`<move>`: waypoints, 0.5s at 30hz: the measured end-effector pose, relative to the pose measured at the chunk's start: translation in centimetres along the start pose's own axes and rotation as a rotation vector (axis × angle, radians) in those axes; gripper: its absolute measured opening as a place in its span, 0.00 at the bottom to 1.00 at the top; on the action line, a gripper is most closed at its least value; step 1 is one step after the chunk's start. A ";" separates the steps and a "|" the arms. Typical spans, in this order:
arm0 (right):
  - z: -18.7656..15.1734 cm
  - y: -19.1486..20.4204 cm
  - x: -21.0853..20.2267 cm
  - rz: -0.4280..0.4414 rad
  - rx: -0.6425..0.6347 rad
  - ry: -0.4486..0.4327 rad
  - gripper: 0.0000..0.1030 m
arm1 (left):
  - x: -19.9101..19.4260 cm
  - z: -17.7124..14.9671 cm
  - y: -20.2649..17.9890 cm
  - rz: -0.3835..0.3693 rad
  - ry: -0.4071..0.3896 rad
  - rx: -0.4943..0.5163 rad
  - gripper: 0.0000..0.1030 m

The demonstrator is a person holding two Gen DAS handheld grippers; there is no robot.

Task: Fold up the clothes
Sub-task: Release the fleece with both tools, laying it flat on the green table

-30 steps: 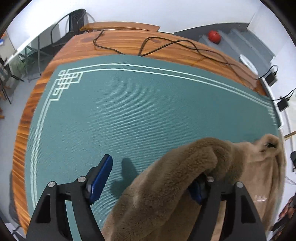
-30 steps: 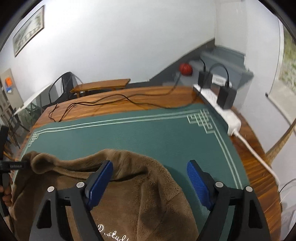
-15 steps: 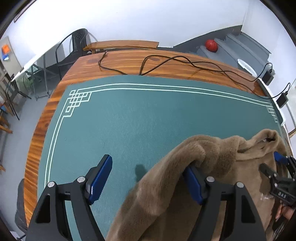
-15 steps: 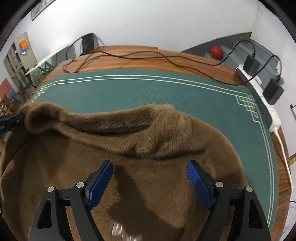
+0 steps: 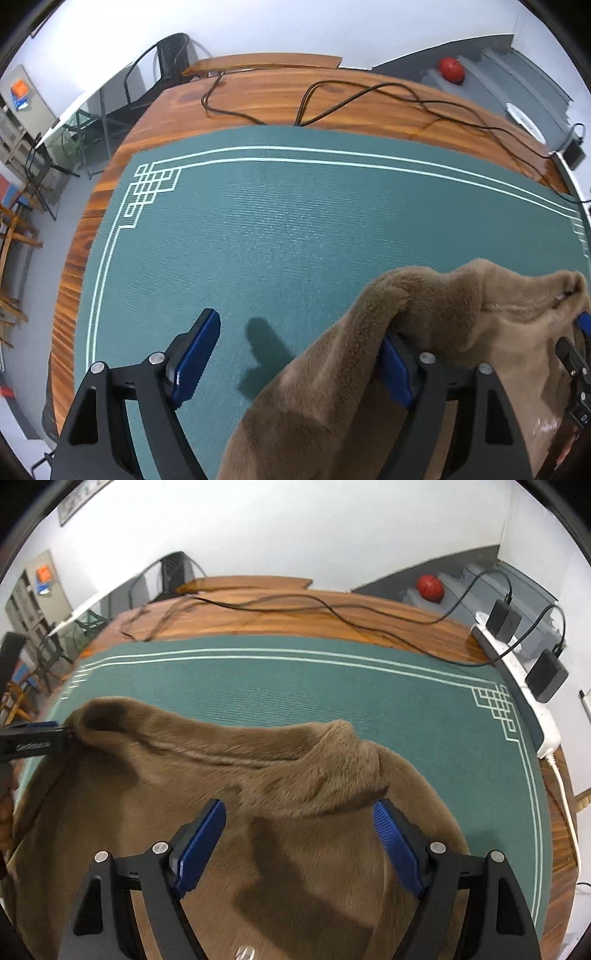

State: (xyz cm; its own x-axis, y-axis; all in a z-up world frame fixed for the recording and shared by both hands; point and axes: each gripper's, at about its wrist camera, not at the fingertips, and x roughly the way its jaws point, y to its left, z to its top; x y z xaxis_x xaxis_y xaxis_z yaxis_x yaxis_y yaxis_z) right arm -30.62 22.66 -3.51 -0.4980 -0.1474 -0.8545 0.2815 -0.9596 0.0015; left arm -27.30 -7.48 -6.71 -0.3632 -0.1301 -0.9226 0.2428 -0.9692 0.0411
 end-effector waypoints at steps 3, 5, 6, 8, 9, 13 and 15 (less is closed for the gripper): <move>-1.6 0.7 -3.0 0.031 -0.032 -0.031 0.82 | -2.4 -1.0 0.4 -0.028 -0.021 0.008 0.81; -3.2 0.9 -5.1 0.049 -0.050 -0.051 0.82 | -3.9 -2.1 0.4 -0.039 -0.034 0.019 0.82; -4.2 0.6 -6.1 0.050 -0.050 -0.057 0.82 | -4.8 -2.8 0.6 -0.045 -0.042 0.025 0.82; -6.5 -0.3 -8.1 0.045 -0.047 -0.064 0.82 | -5.9 -4.1 0.9 -0.051 -0.046 0.034 0.82; -8.2 -1.2 -9.2 0.026 -0.038 -0.064 0.82 | -6.3 -4.7 1.1 -0.053 -0.047 0.037 0.82; -13.6 -4.9 -12.5 -0.045 0.027 -0.040 0.82 | -8.3 -7.9 1.3 -0.055 -0.036 0.048 0.82; -16.2 -6.6 -14.1 -0.065 0.066 -0.021 0.82 | -9.2 -9.8 1.1 -0.059 -0.026 0.050 0.82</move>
State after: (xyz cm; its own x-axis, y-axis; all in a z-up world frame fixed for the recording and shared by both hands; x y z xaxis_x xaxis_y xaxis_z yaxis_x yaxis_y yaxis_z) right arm -12.19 34.95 0.12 -0.5306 -0.0887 -0.8430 0.1936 -0.9809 -0.0186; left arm -14.90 -5.30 -1.94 -0.3987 -0.0776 -0.9138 0.1758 -0.9844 0.0069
